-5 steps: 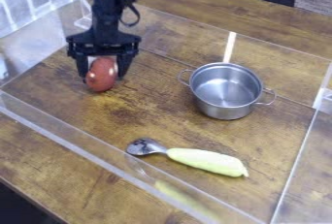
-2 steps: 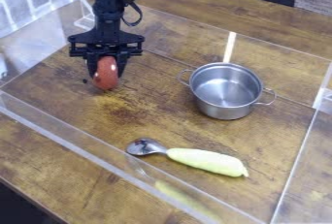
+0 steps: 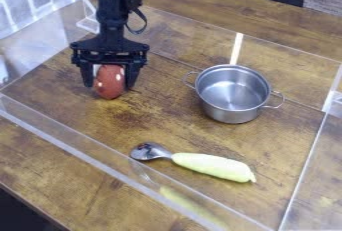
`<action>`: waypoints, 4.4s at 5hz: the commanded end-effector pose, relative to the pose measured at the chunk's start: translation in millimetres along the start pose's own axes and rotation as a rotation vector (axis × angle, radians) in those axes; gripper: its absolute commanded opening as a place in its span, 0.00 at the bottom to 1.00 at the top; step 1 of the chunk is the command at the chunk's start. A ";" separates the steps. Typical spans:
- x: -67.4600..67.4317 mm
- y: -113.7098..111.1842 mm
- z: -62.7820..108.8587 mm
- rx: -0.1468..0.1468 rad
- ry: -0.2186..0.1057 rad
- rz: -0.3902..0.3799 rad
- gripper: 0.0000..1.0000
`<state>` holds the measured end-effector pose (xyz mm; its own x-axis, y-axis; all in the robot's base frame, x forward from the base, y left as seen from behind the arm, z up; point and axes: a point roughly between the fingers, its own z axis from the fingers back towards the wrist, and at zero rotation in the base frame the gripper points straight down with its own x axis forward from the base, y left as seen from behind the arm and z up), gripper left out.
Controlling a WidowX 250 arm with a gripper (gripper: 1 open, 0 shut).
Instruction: Remove the mushroom from the silver pot and put it on the table
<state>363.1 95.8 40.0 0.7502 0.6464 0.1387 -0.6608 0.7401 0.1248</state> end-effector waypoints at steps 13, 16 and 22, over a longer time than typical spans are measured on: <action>0.1 -29.7 50.6 -0.026 -0.025 0.097 1.00; -8.3 -10.1 38.6 0.001 0.004 0.240 1.00; 1.4 10.4 129.7 -0.111 -0.017 0.294 1.00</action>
<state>354.5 76.9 131.6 0.5521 0.8284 0.0946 -0.8337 0.5500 0.0495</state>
